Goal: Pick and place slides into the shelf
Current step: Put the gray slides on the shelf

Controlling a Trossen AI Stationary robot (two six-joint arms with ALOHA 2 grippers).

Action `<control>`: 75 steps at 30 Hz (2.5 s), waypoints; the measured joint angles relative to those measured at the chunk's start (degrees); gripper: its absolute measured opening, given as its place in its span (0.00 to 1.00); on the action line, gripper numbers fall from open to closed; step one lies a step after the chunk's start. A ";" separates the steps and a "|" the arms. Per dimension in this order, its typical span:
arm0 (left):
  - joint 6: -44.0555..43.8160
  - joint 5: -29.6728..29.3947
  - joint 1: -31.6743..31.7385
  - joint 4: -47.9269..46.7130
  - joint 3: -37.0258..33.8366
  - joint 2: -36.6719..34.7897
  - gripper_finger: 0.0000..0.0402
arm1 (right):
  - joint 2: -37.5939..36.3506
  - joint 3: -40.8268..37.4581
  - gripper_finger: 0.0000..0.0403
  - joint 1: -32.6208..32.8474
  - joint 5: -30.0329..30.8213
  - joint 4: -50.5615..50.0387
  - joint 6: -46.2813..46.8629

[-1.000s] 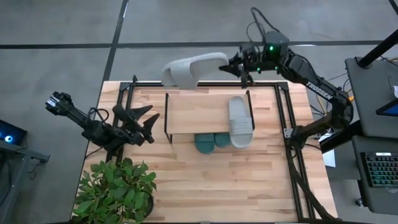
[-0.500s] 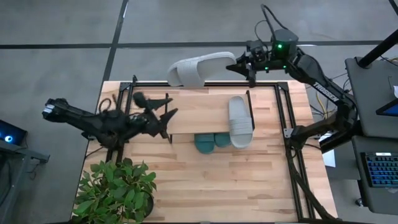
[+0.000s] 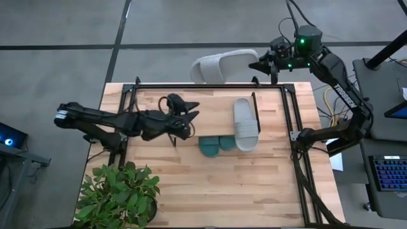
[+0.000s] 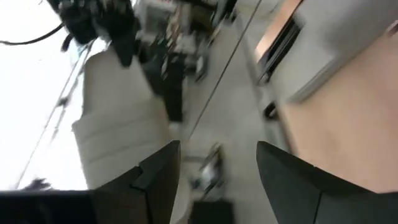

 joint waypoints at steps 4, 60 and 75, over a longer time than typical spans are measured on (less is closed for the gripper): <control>7.97 -6.66 0.36 4.57 0.07 2.51 0.49 | -1.05 0.00 0.11 -0.17 -1.44 -0.62 0.27; 54.76 -8.87 11.21 59.86 -0.13 20.96 0.05 | -8.33 0.00 0.12 -1.22 -3.88 -7.42 -0.83; 38.73 -22.59 11.47 59.81 0.07 20.72 0.04 | -13.87 0.00 0.42 -1.15 6.59 -7.00 -11.64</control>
